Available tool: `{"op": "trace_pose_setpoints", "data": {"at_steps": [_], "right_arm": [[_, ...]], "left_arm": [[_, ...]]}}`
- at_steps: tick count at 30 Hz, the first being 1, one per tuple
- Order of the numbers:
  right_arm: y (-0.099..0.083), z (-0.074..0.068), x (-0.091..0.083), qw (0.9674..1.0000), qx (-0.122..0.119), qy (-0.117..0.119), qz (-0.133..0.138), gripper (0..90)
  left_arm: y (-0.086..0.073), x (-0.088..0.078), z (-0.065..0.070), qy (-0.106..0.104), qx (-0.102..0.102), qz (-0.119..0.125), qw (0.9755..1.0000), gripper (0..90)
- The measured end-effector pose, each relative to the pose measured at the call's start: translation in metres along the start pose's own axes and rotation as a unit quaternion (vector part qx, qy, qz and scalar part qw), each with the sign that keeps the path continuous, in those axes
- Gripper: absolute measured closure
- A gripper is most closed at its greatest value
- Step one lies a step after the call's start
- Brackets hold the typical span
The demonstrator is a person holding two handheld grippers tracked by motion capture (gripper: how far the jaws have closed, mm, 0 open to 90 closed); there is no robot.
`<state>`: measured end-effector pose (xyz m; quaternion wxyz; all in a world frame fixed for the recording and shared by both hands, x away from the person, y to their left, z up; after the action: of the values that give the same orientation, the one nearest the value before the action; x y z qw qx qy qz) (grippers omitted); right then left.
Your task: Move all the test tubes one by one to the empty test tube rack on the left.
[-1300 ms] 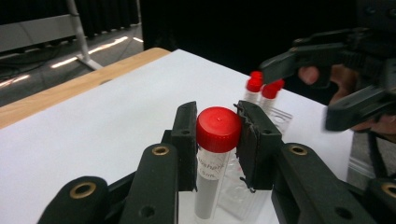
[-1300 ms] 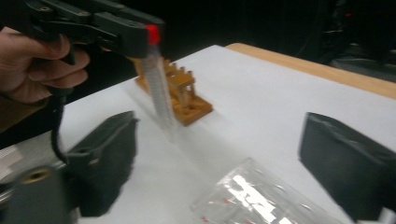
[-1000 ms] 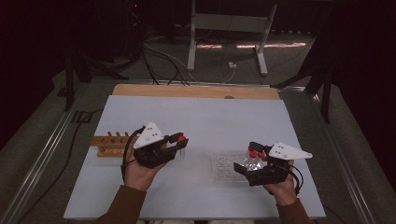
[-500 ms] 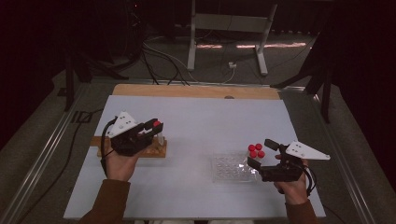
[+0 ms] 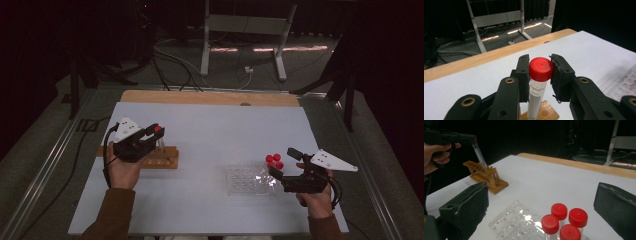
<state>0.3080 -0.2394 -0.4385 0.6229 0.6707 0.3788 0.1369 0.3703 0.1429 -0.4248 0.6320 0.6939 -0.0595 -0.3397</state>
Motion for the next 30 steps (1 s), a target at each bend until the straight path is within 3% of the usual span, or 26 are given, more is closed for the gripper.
{"op": "trace_pose_setpoints", "data": {"at_steps": [5, 15, 30], "right_arm": [[0.001, 0.002, -0.001, 0.9999, -0.005, -0.004, 0.015, 0.0], [-0.001, 0.001, 0.002, 0.9999, -0.005, -0.006, 0.007, 0.0], [-0.003, 0.001, 0.003, 1.0, -0.003, -0.008, 0.0, 0.0]], "left_arm": [[-0.011, 0.003, -0.006, 0.004, -0.009, -0.012, 0.9999, 70.9], [-0.037, 0.015, -0.008, 0.002, -0.021, -0.04, 0.999, 70.7], [-0.054, 0.02, -0.007, -0.007, -0.032, -0.06, 0.9977, 70.0]]}}
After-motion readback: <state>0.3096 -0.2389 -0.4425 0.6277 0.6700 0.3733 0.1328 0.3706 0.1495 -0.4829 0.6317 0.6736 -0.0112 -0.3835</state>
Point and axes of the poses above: each handheld gripper's, and its own axes: x roughly forward along the jaws, y roughly out of its top, z roughly to its right, the point moved 8 cm from there along x, roughly forward along the jaws, and after that the axes turned 1 degree about -z, right-handed, at the moved point
